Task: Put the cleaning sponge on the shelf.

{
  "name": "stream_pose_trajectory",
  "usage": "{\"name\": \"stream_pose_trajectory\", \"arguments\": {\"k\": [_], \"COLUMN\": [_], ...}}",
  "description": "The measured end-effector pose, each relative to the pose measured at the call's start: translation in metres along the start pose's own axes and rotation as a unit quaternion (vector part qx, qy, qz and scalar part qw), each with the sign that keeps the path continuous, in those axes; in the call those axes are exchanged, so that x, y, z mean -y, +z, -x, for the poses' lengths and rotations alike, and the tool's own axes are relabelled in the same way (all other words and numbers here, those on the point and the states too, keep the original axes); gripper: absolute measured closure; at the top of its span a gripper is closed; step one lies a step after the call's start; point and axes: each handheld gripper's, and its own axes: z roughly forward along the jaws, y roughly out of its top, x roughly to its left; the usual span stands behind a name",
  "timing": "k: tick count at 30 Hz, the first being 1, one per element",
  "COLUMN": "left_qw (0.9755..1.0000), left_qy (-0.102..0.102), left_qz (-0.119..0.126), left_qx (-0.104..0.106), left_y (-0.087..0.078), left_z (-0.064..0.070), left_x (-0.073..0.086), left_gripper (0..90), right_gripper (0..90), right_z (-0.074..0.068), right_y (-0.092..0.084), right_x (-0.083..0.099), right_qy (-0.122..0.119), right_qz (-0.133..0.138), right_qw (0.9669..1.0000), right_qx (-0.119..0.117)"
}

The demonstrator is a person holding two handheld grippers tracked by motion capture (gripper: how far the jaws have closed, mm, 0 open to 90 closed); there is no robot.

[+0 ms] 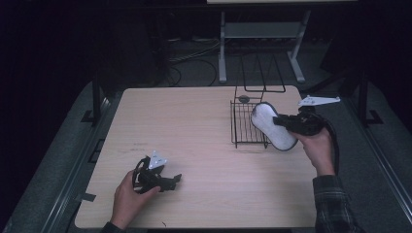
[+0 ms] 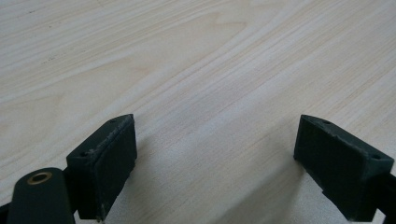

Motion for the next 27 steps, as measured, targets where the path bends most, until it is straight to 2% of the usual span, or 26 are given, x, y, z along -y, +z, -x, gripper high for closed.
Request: {"name": "stream_pose_trajectory", "arguments": {"k": [15, 20, 27], "left_qw": [1.0, 1.0, 1.0], "left_qy": [-0.001, -0.001, -0.001], "left_qz": [0.0, -0.001, 0.0], "left_qx": [0.0, 0.001, 0.001], "left_y": [0.0, 0.0, 0.0], "left_z": [0.0, 0.0, 0.0], "left_x": [0.0, 0.0, 0.0], "left_gripper": [12.3, 12.3, 12.3], "right_gripper": [77.0, 76.9, 76.9], "right_z": [0.013, 0.016, 0.019], "right_y": [0.037, 0.048, 0.061], "right_x": [-0.012, -0.014, -0.016], "right_qy": [0.019, 0.024, 0.035], "right_qz": [-0.005, 0.002, -0.009], "right_qw": [0.9998, 0.9997, 0.9993], "right_qx": [0.0, 0.0, -0.001]}}
